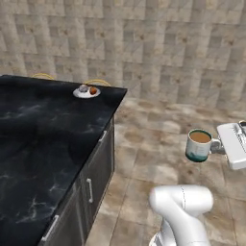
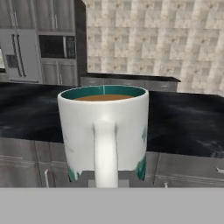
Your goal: Pick up the brewed coffee from the coffee machine and place it next to the breakfast plate on the dining counter.
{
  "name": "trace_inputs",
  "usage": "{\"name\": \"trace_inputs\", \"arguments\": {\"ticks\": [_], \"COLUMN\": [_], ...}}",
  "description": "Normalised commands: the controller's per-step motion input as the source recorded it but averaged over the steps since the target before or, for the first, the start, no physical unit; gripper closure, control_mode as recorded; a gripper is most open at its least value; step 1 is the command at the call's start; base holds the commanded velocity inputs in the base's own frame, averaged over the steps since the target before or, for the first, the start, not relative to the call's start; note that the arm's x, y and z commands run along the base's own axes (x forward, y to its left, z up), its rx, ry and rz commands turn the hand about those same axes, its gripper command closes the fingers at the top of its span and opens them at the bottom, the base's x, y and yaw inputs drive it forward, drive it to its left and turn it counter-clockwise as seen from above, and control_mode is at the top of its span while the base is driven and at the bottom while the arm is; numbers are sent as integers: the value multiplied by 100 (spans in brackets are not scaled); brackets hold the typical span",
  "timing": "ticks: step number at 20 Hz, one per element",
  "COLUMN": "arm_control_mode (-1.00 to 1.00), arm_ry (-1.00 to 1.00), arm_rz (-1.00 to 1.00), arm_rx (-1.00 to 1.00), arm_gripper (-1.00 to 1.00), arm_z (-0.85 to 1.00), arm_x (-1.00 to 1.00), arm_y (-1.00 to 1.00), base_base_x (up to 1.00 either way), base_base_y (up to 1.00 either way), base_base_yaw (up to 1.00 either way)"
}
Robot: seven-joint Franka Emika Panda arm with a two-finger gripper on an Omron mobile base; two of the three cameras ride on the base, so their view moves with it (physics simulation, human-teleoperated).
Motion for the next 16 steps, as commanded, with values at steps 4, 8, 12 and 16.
{"name": "trace_inputs", "arguments": {"ticks": [4,8,12,16], "arm_control_mode": [100,100,100,100], "arm_ry": [0,0,0,0], "arm_rz": [0,0,0,0], "arm_rx": [0,0,0,0], "arm_gripper": [100,100,100,100], "arm_z": [0,0,0,0], "arm_x": [0,0,0,0], "arm_y": [0,0,0,0], "base_base_x": [100,100,100,100], "base_base_y": [-65,-76,-85,-80], "base_base_yaw": [37,35,35,36]}}
